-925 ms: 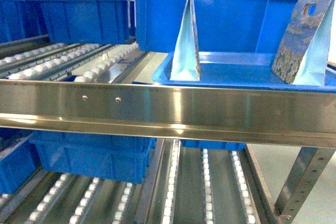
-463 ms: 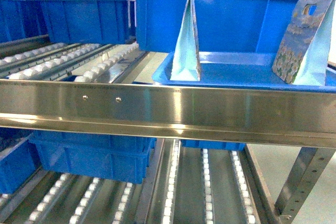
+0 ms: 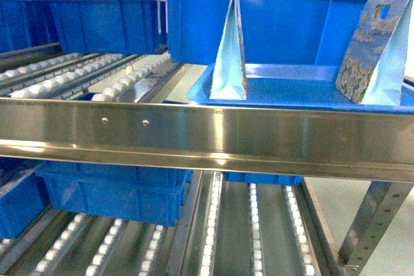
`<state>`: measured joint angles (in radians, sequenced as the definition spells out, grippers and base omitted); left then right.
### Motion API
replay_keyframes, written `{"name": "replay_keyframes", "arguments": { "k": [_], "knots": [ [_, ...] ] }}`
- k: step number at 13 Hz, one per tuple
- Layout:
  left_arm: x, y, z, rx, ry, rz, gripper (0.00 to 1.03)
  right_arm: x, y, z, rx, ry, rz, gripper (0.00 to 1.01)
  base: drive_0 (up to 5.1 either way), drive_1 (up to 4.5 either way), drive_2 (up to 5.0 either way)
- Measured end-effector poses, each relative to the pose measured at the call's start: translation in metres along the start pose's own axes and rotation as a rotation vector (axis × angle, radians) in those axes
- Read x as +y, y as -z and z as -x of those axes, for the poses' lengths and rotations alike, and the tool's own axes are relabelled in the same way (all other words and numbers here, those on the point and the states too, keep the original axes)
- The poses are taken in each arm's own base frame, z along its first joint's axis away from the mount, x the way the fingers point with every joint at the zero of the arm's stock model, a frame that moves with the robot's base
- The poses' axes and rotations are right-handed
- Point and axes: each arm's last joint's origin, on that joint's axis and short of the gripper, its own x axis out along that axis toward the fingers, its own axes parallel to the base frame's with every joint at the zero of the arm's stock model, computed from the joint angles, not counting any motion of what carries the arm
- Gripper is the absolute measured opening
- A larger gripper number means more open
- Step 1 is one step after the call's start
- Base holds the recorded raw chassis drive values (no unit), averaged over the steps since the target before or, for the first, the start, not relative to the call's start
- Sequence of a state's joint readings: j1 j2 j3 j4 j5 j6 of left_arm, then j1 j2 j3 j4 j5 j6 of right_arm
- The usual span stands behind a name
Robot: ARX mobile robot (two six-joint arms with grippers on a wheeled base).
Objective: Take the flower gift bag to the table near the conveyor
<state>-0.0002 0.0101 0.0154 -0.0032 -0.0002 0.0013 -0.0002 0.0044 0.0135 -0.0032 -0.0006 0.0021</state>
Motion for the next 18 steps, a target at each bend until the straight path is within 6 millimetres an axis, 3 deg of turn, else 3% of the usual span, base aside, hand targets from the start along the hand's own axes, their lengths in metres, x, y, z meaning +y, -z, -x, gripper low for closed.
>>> {"name": "replay_keyframes", "arguments": {
  "k": [3, 6, 7, 10, 12, 13, 18],
  "knots": [
    [-0.001, -0.003, -0.001, -0.024, 0.004, -0.006, 0.98, 0.001, -0.001, 0.0, -0.008, 0.0, 0.001, 0.98, 0.0, 0.0, 0.0],
    [-0.013, -0.026, -0.038, -0.041, 0.116, -0.047, 0.98, 0.02, -0.012, -0.021, -0.018, -0.086, 0.01, 0.98, 0.0, 0.0, 0.0],
    [-0.024, -0.05, -0.066, -0.06, 0.156, -0.055, 0.98, 0.027, -0.035, -0.045, -0.058, -0.123, 0.023, 0.98, 0.0, 0.0, 0.0],
    [-0.031, -0.059, -0.096, -0.006, 0.171, -0.046, 0.98, 0.036, -0.047, -0.089, -0.009, -0.189, 0.068, 0.98, 0.0, 0.0, 0.0],
    [-0.037, -0.075, -0.12, 0.003, 0.185, -0.027, 0.98, 0.041, -0.065, -0.126, 0.019, -0.234, 0.094, 0.98, 0.0, 0.0, 0.0],
    [-0.038, -0.076, -0.122, 0.014, 0.194, -0.025, 0.98, 0.042, -0.068, -0.137, 0.042, -0.241, 0.095, 0.98, 0.0, 0.0, 0.0],
    [-0.038, -0.075, -0.122, 0.016, 0.197, -0.025, 0.98, 0.042, -0.067, -0.137, 0.053, -0.243, 0.095, 0.98, 0.0, 0.0, 0.0]
  ]
}}
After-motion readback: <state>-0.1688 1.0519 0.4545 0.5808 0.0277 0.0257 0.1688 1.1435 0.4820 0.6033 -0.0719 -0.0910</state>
